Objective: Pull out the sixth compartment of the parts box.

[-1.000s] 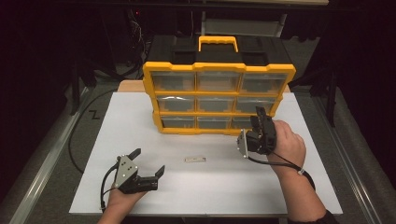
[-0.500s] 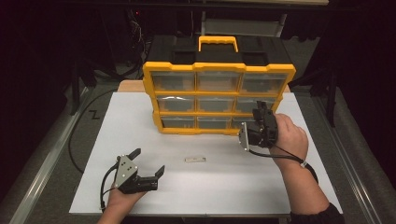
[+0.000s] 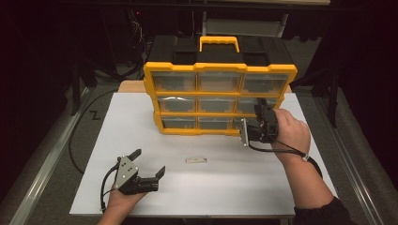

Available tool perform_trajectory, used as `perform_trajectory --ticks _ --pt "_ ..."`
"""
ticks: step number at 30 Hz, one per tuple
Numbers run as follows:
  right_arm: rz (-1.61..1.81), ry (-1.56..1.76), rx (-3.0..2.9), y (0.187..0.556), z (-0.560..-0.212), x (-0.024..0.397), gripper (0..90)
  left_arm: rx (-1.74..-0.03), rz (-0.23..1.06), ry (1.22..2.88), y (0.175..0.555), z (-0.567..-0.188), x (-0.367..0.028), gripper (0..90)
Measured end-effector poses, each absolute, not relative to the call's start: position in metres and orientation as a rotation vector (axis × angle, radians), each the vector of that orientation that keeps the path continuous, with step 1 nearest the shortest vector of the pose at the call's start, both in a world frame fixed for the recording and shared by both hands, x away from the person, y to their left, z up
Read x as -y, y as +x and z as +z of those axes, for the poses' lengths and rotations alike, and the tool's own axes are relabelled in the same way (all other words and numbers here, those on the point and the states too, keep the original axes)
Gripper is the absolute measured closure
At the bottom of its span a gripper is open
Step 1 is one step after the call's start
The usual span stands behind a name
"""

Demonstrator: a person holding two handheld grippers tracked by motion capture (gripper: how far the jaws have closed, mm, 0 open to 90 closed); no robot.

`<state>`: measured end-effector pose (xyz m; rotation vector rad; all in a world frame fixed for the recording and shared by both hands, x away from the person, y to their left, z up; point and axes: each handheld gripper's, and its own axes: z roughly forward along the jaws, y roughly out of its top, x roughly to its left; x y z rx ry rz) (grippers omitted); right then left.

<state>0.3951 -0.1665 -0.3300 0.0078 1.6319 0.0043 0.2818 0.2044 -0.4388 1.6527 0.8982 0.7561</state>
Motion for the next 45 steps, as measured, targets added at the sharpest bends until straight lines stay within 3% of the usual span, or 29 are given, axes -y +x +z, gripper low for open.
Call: perform_trajectory --ticks 45 --pt "-0.049 -0.002 -1.587 0.4020 -0.3362 0.1589 80.5 -0.886 0.753 1.655 0.2813 -0.4408 -0.2051 0.3"
